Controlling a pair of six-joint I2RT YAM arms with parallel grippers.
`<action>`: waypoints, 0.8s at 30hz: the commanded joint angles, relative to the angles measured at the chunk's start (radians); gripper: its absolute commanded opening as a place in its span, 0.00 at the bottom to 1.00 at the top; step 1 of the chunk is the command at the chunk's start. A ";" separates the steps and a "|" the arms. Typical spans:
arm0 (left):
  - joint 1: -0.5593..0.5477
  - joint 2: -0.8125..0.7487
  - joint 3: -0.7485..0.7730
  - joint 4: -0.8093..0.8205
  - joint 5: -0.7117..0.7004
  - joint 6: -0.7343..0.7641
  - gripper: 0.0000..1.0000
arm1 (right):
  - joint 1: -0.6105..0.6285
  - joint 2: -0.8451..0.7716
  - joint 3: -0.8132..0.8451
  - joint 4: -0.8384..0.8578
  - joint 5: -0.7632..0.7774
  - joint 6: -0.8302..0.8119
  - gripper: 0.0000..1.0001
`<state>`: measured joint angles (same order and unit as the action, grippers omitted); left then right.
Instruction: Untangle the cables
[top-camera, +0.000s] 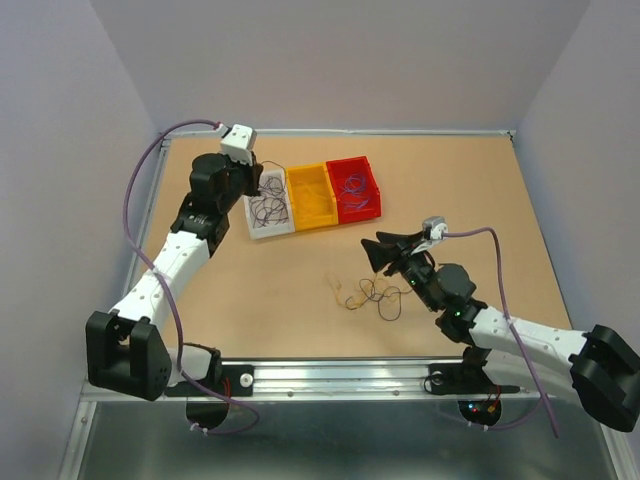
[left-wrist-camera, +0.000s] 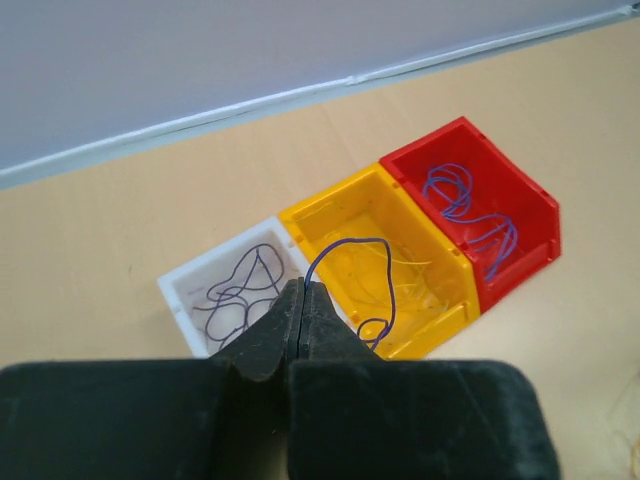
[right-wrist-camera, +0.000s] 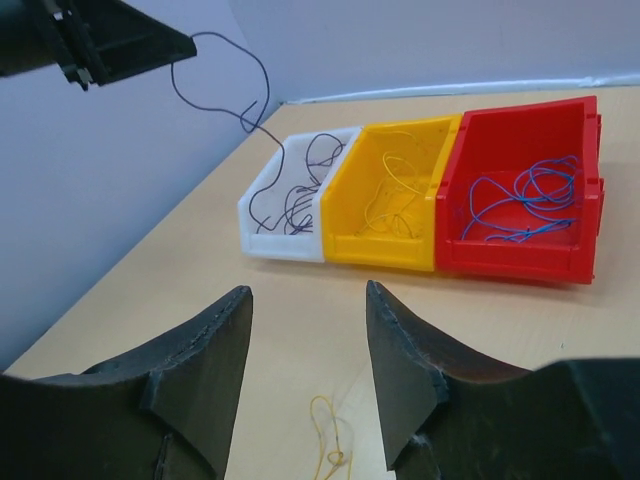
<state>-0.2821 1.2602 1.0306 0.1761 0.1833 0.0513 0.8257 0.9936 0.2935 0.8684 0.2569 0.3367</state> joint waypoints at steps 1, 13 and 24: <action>0.043 -0.028 -0.052 0.207 -0.082 -0.022 0.00 | 0.001 -0.032 -0.025 0.041 0.027 -0.001 0.55; 0.075 0.254 0.112 0.079 -0.228 0.062 0.00 | 0.001 -0.096 -0.030 0.012 0.039 0.001 0.57; -0.029 0.701 0.358 -0.299 -0.251 0.167 0.00 | 0.001 -0.099 -0.020 -0.017 0.068 0.007 0.58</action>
<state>-0.2935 1.9133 1.3262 -0.0059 -0.0376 0.1795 0.8257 0.9070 0.2924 0.8387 0.2962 0.3374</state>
